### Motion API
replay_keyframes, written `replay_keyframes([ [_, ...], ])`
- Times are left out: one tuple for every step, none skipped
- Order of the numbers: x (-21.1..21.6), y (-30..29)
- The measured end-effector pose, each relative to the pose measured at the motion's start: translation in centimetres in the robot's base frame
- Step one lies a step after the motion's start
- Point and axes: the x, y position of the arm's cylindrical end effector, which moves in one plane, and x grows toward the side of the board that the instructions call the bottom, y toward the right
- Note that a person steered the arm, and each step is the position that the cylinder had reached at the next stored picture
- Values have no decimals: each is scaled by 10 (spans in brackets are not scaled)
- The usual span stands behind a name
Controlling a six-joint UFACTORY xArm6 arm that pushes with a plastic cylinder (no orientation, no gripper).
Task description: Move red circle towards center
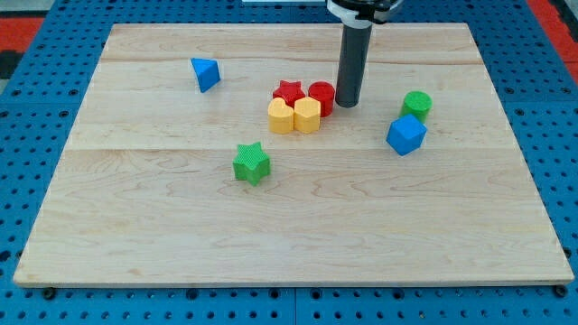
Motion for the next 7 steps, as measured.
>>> replay_keyframes([
  [0,0],
  [0,-13],
  [-1,-16],
  [-1,-16],
  [-9,-16],
  [-45,-21],
  [-70,-48],
])
